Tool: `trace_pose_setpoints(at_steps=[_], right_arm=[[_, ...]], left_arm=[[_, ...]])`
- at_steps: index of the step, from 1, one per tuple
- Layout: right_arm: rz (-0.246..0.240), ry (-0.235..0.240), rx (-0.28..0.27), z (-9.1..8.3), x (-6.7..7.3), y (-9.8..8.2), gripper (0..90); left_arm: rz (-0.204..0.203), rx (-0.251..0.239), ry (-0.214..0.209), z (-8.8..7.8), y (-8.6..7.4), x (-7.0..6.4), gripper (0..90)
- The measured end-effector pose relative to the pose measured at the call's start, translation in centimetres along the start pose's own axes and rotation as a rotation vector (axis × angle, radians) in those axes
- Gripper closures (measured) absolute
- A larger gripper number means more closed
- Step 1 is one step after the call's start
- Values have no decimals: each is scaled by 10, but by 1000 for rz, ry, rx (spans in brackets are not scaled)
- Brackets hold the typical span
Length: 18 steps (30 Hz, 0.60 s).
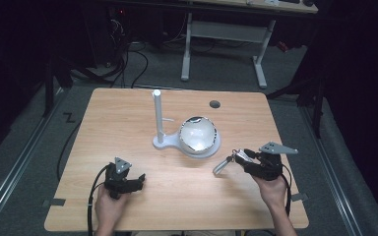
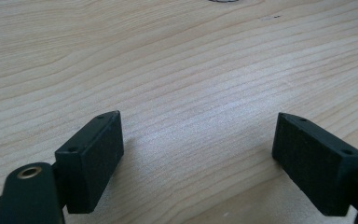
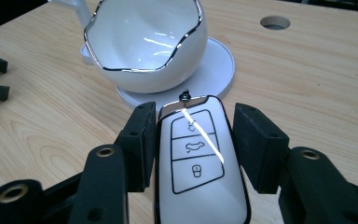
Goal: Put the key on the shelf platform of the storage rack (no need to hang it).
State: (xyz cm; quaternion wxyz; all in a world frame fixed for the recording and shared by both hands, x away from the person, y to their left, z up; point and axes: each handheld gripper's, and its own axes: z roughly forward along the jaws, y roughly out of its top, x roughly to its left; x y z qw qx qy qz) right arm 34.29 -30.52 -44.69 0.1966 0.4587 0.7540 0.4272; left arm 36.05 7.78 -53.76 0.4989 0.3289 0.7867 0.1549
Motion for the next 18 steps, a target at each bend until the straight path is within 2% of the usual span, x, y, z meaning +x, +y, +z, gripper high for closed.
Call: trace_pose_setpoints(at_steps=[18], right_arm=[[-51,24,-29,-10,12,20,516]], left_arm=[[0,0,0,0,0,0,167]])
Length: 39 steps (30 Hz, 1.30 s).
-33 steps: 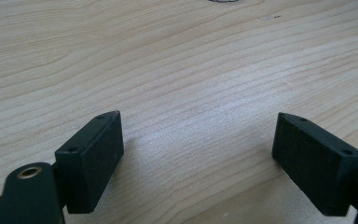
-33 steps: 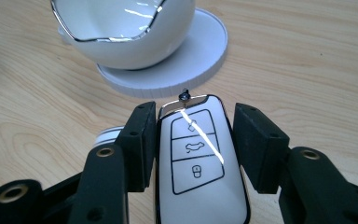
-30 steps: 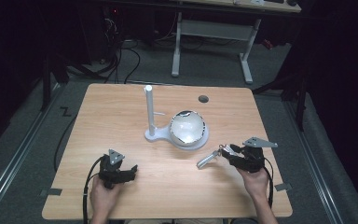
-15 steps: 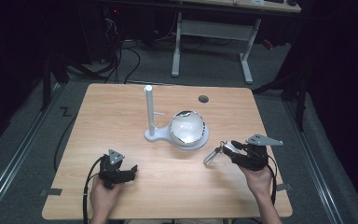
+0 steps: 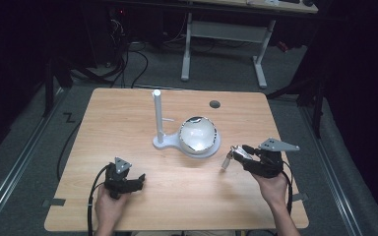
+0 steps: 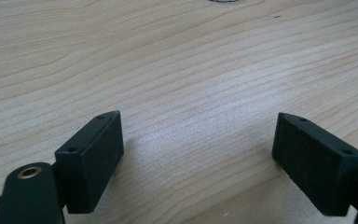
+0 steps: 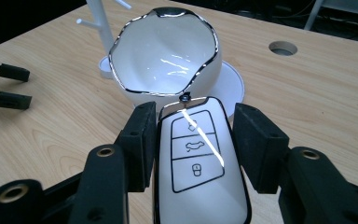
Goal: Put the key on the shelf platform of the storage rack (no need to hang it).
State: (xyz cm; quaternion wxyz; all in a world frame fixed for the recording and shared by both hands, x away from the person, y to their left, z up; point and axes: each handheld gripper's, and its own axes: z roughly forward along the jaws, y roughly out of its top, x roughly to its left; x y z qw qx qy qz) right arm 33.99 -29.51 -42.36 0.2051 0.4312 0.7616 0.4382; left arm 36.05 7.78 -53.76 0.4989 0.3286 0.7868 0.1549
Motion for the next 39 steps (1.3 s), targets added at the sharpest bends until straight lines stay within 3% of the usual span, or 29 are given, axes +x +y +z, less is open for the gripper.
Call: trace_pose_setpoints(at_steps=[28,39], right_arm=[[-117,88,-25,7,29,47,516],[-138,121,-42,14,37,68,517]], left_arm=[[1,1,-1,0,0,0,167],[1,0,-1,0,0,0,167]])
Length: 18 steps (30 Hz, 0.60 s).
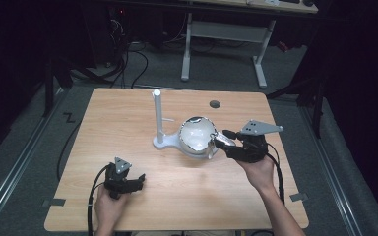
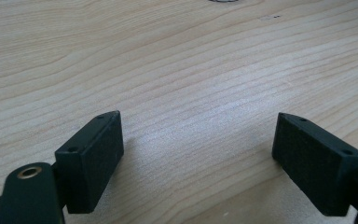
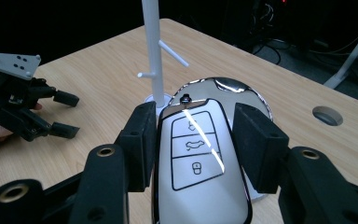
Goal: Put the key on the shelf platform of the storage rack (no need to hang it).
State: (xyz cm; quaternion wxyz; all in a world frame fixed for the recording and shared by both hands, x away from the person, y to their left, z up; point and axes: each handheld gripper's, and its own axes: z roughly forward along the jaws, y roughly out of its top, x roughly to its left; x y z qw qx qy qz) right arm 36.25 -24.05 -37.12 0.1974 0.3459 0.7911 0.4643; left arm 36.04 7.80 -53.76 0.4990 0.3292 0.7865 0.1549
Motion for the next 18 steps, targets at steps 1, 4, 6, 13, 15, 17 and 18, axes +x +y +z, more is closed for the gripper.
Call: trace_pose_setpoints(at_steps=[1,4,6,13,15,17,18], right_arm=[[-3,1,0,1,0,2,517],[1,5,-4,4,-2,7,517],[7,10,-6,7,-3,10,517],[20,2,-3,16,-9,18,517],[25,-3,-6,18,-11,18,517],[32,-9,-2,21,-14,18,517],[33,-12,2,22,-15,18,517]], left_arm=[[1,0,-1,0,0,0,167],[0,0,0,0,0,0,167],[0,0,0,0,0,0,167],[0,0,-1,0,0,0,167],[0,0,0,0,0,0,167],[-1,0,0,0,0,0,167],[-1,0,0,0,0,0,167]])
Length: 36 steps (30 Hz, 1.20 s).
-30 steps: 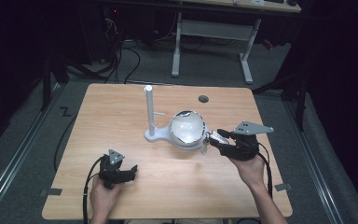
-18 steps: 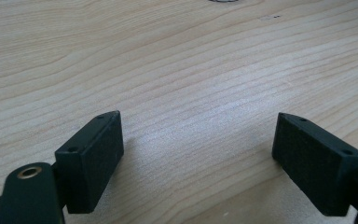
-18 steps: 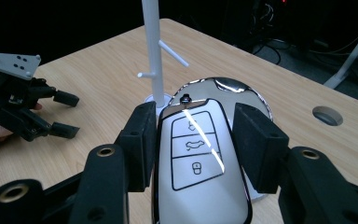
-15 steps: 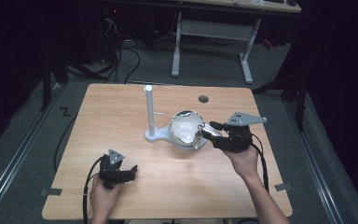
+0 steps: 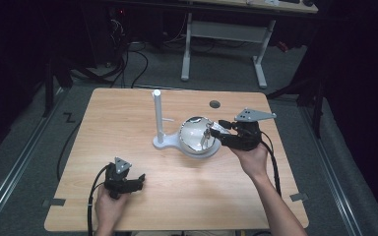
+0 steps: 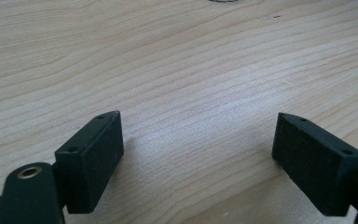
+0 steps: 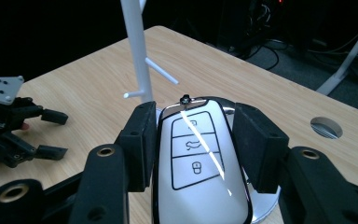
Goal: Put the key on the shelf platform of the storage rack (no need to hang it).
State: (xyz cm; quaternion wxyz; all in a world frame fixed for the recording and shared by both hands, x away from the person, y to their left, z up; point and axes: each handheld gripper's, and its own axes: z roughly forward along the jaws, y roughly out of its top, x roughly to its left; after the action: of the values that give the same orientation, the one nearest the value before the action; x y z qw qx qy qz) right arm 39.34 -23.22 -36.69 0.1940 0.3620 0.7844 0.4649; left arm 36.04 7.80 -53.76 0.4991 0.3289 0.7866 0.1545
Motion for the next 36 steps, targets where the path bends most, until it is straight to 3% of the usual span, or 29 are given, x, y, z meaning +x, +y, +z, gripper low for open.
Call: trace_pose_setpoints(at_steps=[21,36], right_arm=[[59,-29,-18,14,-17,-2,517],[54,-36,72,46,-17,-12,516]], left_arm=[[0,0,0,0,0,0,167],[-1,0,0,0,0,0,167]])
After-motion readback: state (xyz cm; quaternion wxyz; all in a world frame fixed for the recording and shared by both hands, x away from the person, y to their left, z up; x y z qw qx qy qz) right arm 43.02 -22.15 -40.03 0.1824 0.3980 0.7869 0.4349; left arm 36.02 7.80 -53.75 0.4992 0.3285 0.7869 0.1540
